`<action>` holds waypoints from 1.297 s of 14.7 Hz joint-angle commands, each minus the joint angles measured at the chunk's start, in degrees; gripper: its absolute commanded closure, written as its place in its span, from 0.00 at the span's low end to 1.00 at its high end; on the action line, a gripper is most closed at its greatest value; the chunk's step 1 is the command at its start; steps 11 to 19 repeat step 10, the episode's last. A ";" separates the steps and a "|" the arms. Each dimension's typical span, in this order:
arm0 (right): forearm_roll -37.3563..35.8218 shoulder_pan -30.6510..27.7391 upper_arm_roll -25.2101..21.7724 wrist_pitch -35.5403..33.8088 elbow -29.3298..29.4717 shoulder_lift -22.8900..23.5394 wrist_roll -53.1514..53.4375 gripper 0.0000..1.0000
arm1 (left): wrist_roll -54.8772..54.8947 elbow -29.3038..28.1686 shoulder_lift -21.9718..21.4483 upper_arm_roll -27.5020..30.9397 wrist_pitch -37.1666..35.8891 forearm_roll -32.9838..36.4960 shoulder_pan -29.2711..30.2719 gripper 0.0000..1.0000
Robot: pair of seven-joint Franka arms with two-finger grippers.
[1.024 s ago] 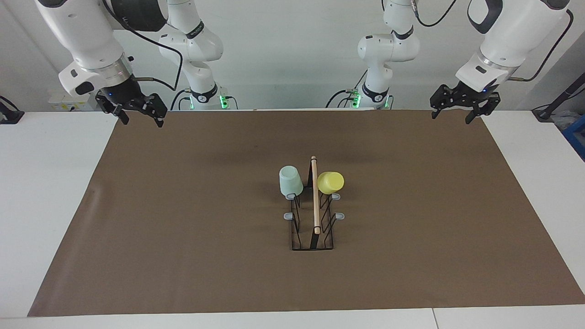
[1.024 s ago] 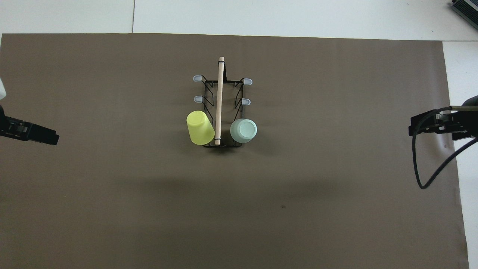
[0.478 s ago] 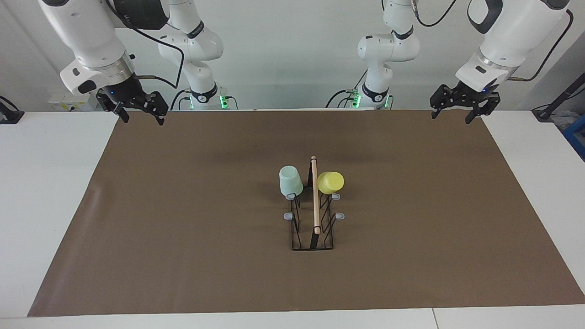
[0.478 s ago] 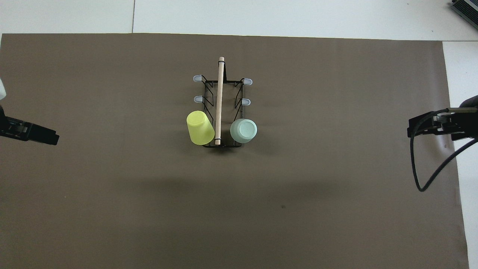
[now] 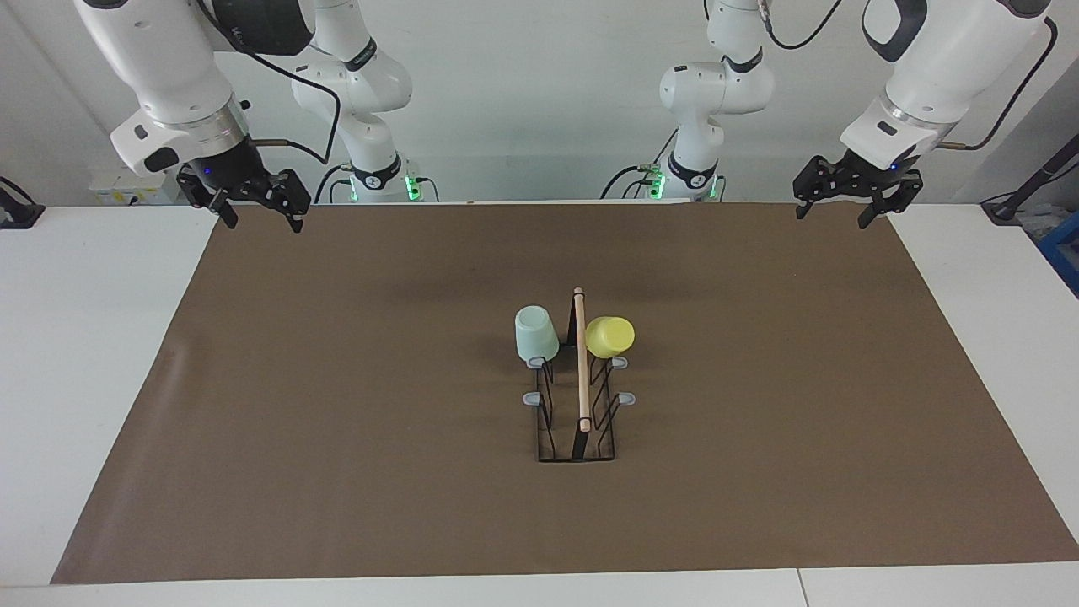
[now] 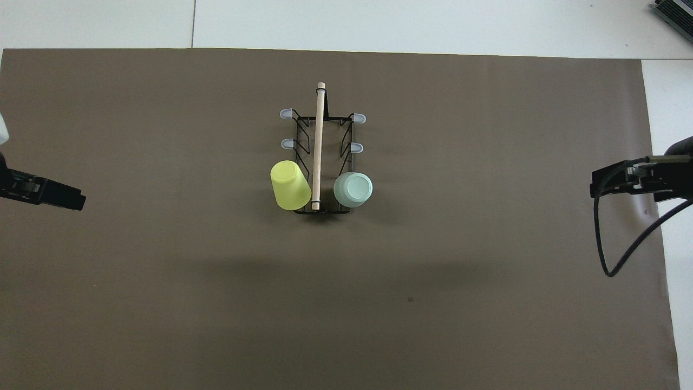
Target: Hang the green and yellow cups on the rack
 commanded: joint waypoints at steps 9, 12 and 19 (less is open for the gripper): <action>1.61 0.27 -0.32 1.35 -1.43 -0.73 1.52 0.00 | -0.65 0.00 -0.70 -0.47 0.18 0.68 0.50 0.00; 1.96 0.27 -0.23 1.44 -2.04 -0.91 1.52 0.00 | -0.39 -0.17 -0.79 -0.47 -0.07 0.68 0.32 0.00; 1.96 0.27 -0.23 1.44 -2.04 -0.91 1.52 0.00 | -0.39 -0.17 -0.79 -0.47 -0.07 0.68 0.32 0.00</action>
